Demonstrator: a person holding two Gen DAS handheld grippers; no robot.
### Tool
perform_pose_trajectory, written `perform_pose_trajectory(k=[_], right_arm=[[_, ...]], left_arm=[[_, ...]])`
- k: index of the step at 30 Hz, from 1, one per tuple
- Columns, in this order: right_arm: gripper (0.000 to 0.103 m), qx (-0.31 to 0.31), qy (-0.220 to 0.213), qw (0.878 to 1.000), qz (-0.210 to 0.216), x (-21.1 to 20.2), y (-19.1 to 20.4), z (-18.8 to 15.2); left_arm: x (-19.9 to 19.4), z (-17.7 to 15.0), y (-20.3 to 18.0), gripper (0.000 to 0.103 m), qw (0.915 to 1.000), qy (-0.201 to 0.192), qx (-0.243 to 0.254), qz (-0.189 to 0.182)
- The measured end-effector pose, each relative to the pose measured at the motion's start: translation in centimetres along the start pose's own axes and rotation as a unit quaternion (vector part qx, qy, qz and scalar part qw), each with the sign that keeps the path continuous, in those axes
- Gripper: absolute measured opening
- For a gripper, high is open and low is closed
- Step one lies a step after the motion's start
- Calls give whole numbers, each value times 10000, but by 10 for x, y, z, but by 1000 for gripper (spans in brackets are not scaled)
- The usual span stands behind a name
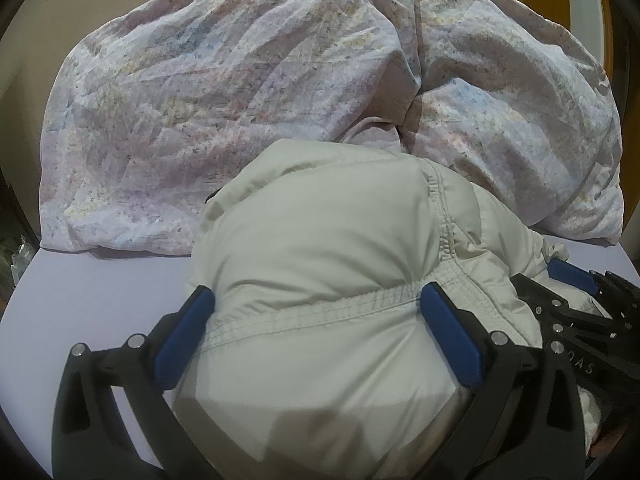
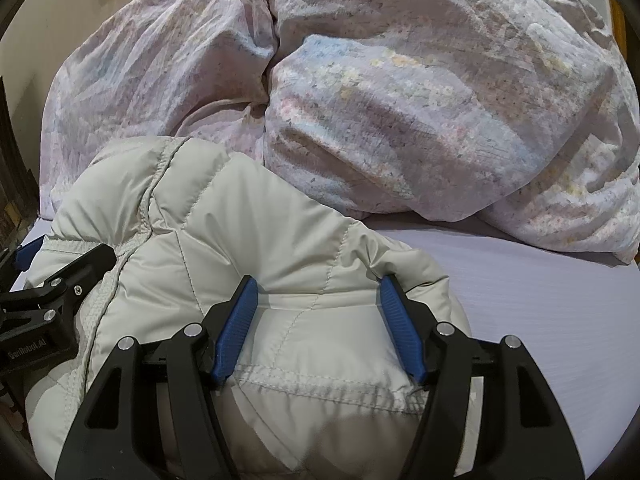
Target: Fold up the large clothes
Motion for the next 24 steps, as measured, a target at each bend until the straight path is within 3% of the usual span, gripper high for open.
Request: perform_pose_trajectory(k=[4,11,17,24], right_arm=[[73,109,400,9991,12,-17,-6,7],[72,360,198,9991,128,-72,-8,-14],[74,636,591,9959,236,-57,1,-35],[83,810,977,9916,264,-41,0,-39]], left_arm=[[-14,3,6,101,9998,203,-63,-40],[-65,-9,10,101,9992,145,-13,-384],[-53,-30,13,101,9973,639,-178,-317],[-45,-40,7,101,9973,726,113,-57]])
Point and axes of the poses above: each gripper's, at about its wrist camera, not at the fingertips, and x roughly the way its jaws point, y to its left, z to its top, the point moved 3 cm from there along x, roughly the way its jaws point, and after that the axes turned 14 degrees about -x, right-handed, at the moved point
